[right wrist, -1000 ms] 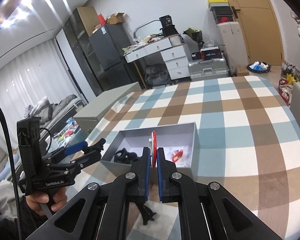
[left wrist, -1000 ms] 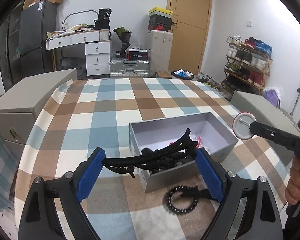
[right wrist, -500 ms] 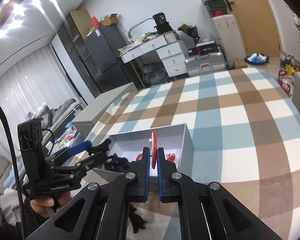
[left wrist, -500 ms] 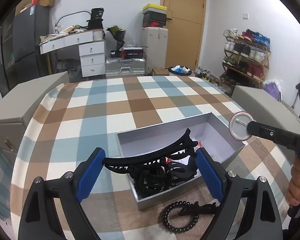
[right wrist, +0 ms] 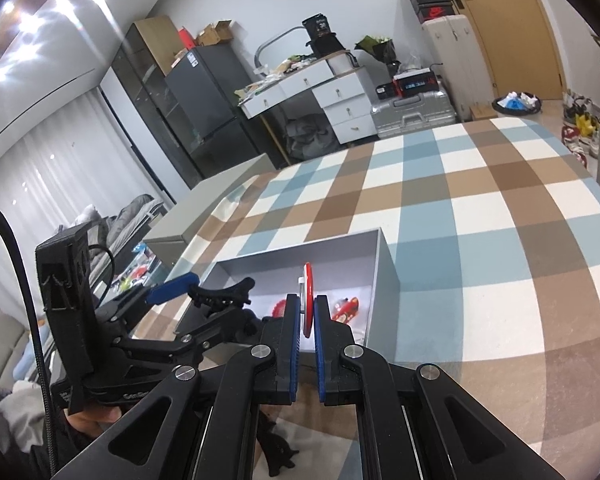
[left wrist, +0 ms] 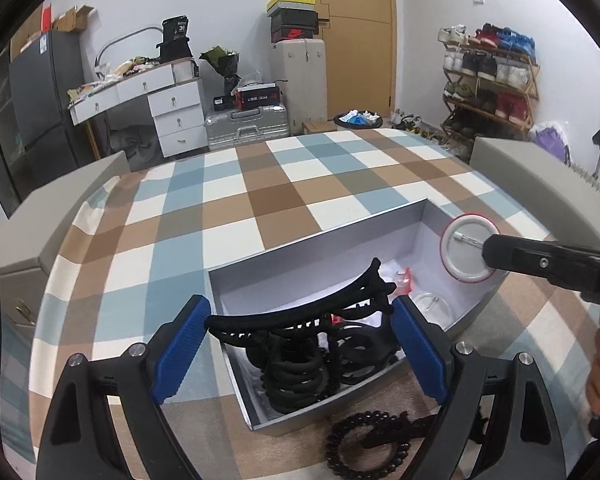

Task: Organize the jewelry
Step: 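Carry the badge and claw clip into the grey box and release both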

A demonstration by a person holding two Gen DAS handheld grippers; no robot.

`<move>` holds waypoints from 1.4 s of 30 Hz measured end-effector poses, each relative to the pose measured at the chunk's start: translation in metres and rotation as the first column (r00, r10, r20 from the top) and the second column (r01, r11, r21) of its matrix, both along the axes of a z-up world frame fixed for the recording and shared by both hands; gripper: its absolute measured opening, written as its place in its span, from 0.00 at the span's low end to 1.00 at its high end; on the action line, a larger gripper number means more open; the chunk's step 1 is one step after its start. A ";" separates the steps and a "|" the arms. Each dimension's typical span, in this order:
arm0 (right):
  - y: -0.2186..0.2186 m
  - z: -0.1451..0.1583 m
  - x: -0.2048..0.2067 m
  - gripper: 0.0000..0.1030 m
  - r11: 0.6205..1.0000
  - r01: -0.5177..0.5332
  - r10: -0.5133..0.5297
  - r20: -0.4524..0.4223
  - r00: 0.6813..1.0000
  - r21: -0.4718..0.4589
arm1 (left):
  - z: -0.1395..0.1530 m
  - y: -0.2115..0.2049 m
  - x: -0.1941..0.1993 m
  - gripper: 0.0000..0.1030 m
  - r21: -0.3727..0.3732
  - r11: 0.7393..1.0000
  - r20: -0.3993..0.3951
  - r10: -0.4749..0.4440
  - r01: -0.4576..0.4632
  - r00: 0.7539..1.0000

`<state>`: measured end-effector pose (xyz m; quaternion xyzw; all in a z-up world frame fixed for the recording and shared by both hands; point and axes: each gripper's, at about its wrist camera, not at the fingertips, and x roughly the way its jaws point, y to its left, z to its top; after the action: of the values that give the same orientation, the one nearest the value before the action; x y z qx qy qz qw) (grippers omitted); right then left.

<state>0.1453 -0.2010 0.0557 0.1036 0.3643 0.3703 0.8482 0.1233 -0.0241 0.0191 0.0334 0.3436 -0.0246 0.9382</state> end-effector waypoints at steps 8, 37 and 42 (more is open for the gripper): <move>0.010 -0.005 -0.003 0.06 0.999 -0.043 0.042 -0.030 0.999 -0.023 | -0.001 0.006 0.004 0.86 0.044 0.999 -0.006 0.013 -0.013 1.000; 0.003 0.001 -0.002 0.09 0.999 0.005 -0.002 -0.056 0.998 0.052 | 0.005 -0.001 0.002 0.87 -0.016 1.000 0.033 0.009 -0.008 0.999; -0.002 0.004 -0.003 0.11 0.999 0.009 -0.006 -0.049 0.999 0.049 | 0.007 0.005 -0.001 0.89 -0.094 0.996 0.017 -0.001 0.002 1.000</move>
<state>0.1423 -0.2030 0.0596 0.1349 0.3751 0.3734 0.8376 0.1222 -0.0189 0.0257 -0.0105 0.3341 -0.0412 0.9416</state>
